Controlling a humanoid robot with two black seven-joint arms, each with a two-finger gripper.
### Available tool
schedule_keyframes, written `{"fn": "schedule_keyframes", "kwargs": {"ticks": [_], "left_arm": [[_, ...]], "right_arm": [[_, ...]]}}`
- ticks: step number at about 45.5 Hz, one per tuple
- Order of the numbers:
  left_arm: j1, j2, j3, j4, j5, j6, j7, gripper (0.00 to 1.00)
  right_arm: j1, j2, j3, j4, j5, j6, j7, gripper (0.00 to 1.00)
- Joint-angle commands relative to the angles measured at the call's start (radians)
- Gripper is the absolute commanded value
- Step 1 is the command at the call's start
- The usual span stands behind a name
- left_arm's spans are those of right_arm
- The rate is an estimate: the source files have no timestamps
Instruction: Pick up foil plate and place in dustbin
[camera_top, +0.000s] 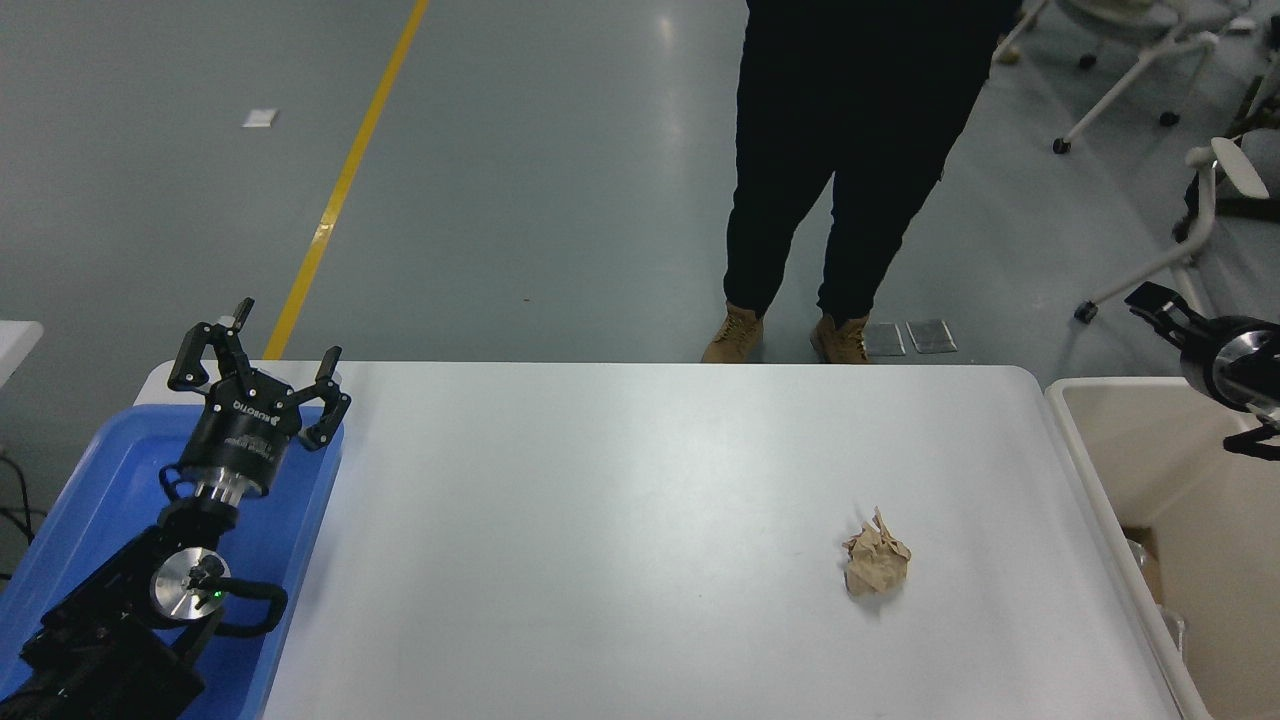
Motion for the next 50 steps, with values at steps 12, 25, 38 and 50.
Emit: {"fn": "schedule_keyframes", "kwargs": {"ticks": [12,25,38,50], "left_arm": [[0.000,0.000,-0.001,0.000,0.001,0.000,0.000,0.98],[0.000,0.000,-0.001,0.000,0.000,0.000,0.000,0.98],[0.000,0.000,0.000,0.002,0.000,0.001,0.000,0.98],[0.000,0.000,0.000,0.002,0.000,0.001,0.000,0.98]], "right_arm": [[0.462,-0.002,-0.150,0.446,-0.156,0.157,0.000,1.00],[0.683,0.019,-0.207,0.656,-0.156,0.303,-0.001,1.00],[0.787,0.044,-0.225,0.739,-0.156,0.420,-0.001,1.00],[0.830,0.099,-0.225,0.760,-0.158,0.455,-0.001,1.00]]}}
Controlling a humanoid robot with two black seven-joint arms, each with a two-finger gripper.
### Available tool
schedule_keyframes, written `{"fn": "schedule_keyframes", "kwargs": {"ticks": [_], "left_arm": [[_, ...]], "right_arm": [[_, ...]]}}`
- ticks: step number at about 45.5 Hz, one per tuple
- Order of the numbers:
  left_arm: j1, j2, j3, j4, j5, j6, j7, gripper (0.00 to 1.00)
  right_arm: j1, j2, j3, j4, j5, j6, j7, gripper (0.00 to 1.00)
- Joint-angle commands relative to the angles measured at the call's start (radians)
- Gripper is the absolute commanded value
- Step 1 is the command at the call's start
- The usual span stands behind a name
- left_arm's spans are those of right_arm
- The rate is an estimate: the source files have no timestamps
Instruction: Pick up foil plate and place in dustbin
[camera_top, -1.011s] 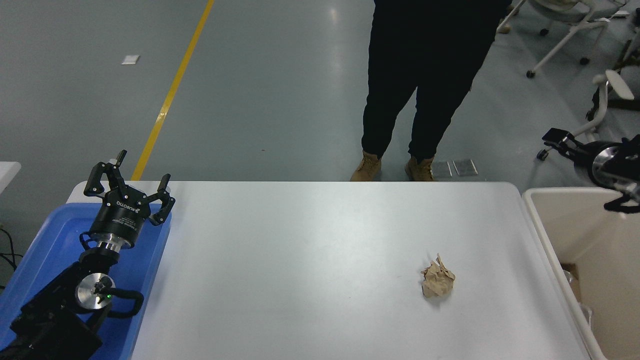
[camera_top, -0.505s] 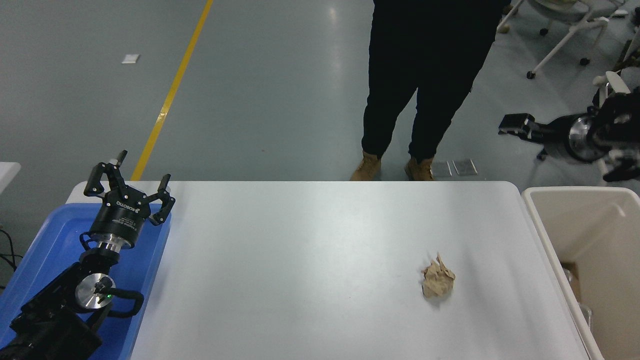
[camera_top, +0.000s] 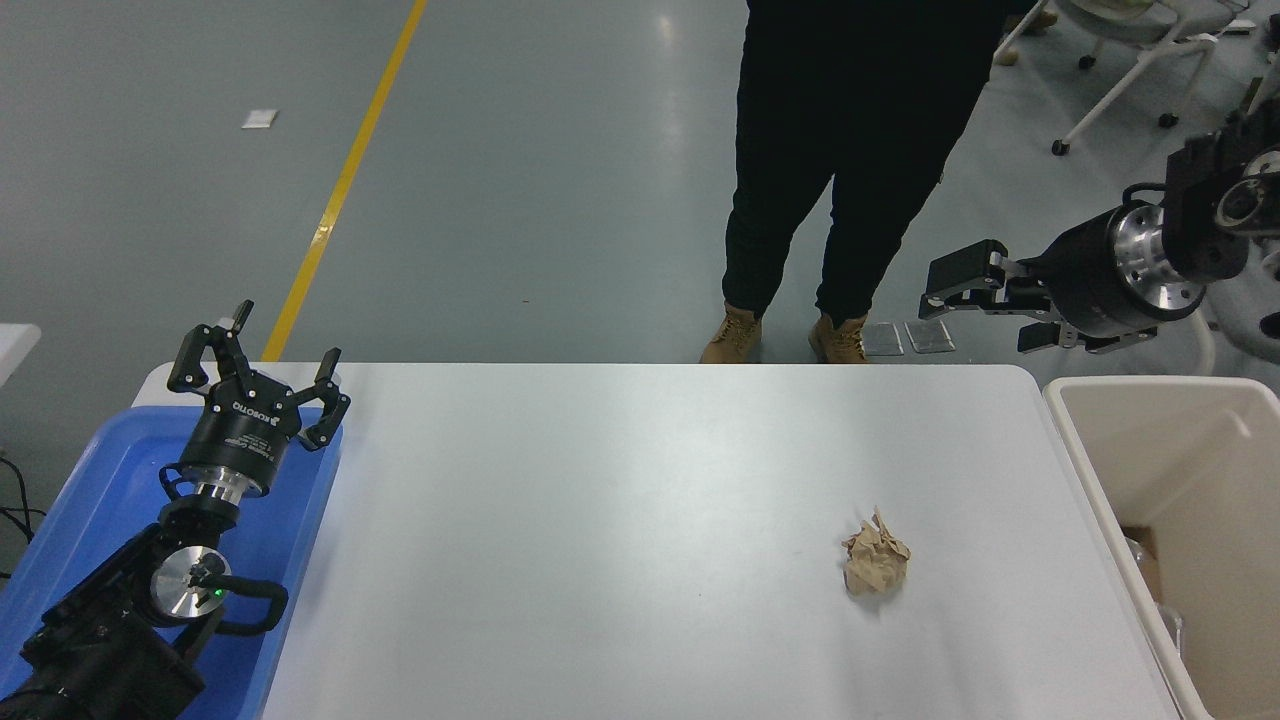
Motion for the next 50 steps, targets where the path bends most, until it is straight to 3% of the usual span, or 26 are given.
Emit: {"fn": "schedule_keyframes", "kwargs": {"ticks": [1,17,29,50], "left_arm": [[0.000,0.000,0.000,-0.001,0.000,-0.001,0.000,0.98],[0.000,0.000,-0.001,-0.001,0.000,-0.001,0.000,0.98],[0.000,0.000,0.000,0.001,0.000,0.000,0.000,0.98],[0.000,0.000,-0.001,-0.001,0.000,0.000,0.000,0.98]], "right_arm": [[0.056,0.054,-0.006,0.039,-0.002,0.047,0.000,1.00],[0.061,0.170,0.009,0.036,0.006,0.071,0.000,1.00],[0.072,0.175,0.025,0.039,0.012,0.150,0.000,1.00],[0.061,0.181,0.026,0.039,0.013,0.151,0.000,1.00]]}}
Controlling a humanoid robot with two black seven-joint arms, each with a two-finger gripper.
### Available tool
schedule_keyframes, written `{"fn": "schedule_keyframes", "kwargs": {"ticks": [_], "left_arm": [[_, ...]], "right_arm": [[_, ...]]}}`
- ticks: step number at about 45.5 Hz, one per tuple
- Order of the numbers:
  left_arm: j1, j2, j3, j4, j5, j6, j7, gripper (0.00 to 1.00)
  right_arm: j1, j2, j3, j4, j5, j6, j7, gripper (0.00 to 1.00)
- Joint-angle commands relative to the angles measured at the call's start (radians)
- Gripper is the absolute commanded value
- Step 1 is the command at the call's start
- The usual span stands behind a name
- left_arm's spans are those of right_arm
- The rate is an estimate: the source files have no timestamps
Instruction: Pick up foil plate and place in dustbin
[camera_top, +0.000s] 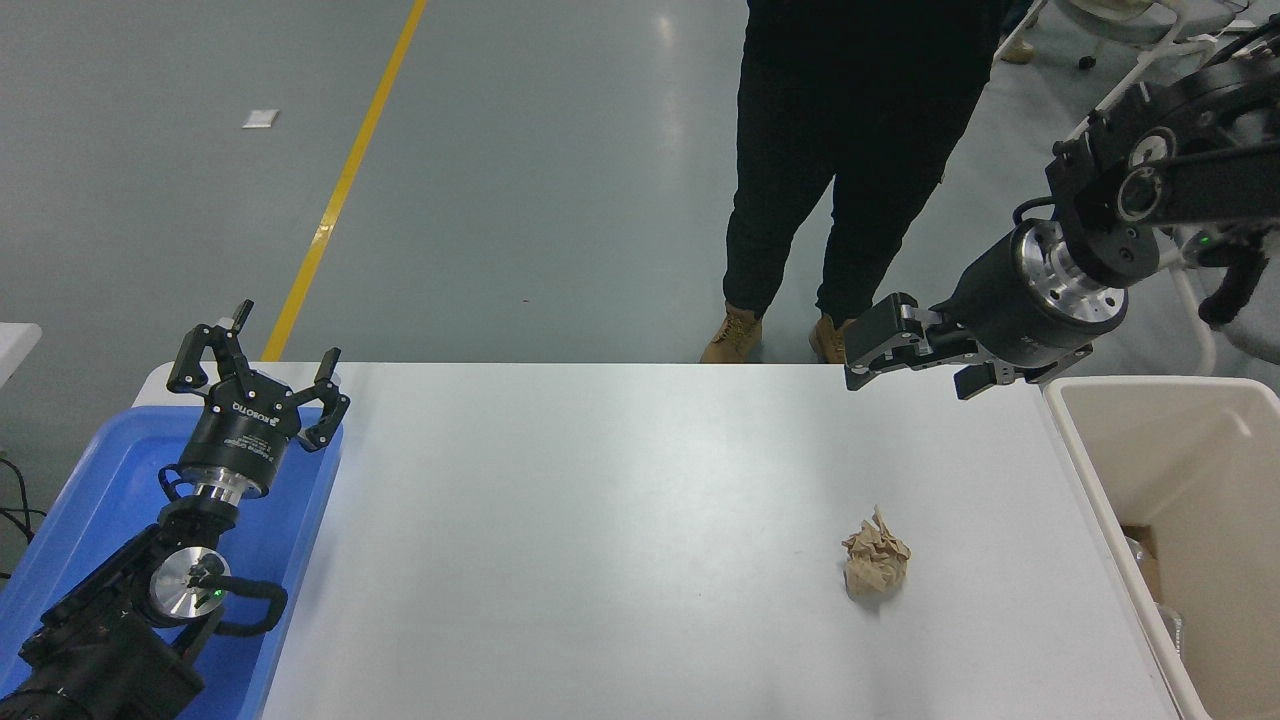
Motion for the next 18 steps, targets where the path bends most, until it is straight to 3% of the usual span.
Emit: {"fn": "schedule_keyframes", "kwargs": {"ticks": [1,18], "left_arm": [[0.000,0.000,-0.001,0.000,0.000,-0.002,0.000,0.98],[0.000,0.000,0.001,0.000,0.000,0.000,0.000,0.98]], "right_arm": [[-0.006,0.007,0.002,0.001,0.001,0.008,0.000,1.00],[-0.009,0.018,0.000,-0.002,-0.001,0.019,0.000,1.00]]}}
